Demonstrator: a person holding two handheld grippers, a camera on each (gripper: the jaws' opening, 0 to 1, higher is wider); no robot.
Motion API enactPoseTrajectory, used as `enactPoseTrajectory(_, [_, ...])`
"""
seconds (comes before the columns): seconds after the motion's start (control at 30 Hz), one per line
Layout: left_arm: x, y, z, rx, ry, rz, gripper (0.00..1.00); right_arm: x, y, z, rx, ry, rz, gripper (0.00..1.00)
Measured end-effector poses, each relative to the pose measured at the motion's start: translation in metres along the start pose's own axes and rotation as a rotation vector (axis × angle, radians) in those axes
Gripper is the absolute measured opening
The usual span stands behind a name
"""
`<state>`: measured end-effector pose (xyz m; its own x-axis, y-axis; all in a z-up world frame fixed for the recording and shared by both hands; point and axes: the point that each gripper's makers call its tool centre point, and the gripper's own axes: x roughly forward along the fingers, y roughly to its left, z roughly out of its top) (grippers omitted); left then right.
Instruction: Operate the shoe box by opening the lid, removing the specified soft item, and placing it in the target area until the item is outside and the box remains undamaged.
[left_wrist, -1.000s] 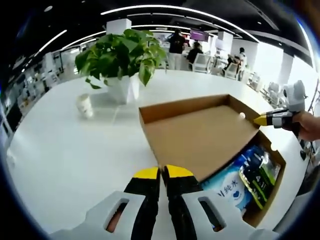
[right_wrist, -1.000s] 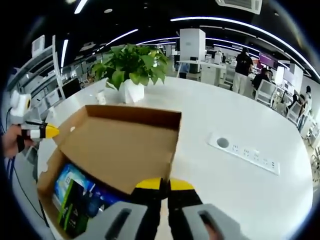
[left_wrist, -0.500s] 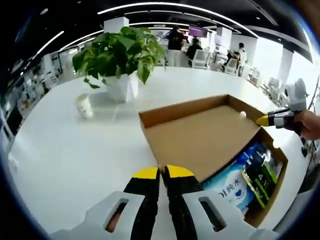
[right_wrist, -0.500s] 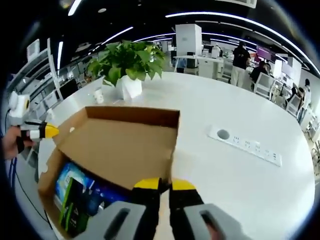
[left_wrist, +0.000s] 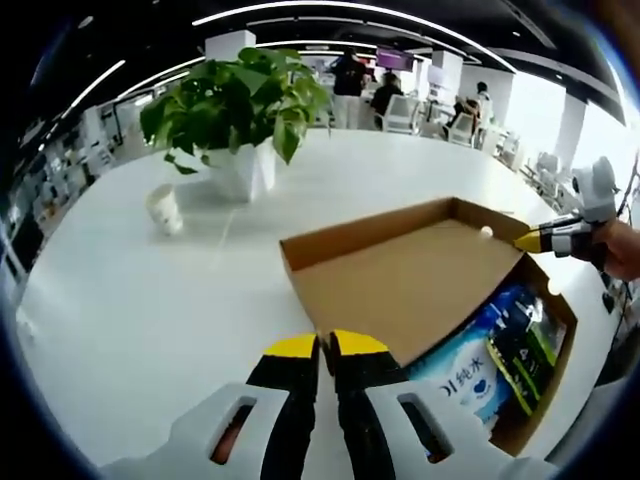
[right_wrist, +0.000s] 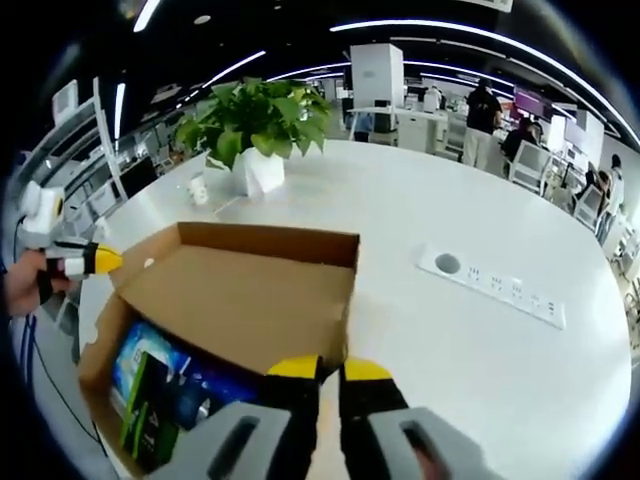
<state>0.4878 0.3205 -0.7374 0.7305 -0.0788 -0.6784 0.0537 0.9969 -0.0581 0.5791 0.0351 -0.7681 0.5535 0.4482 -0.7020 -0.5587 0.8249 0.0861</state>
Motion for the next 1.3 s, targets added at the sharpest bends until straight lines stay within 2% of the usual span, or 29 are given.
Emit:
enactPoseTrajectory(0.63, [0.006,0.001,-0.002,0.002,0.024,-0.004,0.04,-0.006,0.000,-0.004,0.023,-0.002,0.001,0.04])
enactPoseTrajectory(1.3, [0.006,0.000,-0.004,-0.021,0.011,0.001,0.05,-0.015,0.002,-0.008,0.051,-0.016,0.004,0.08])
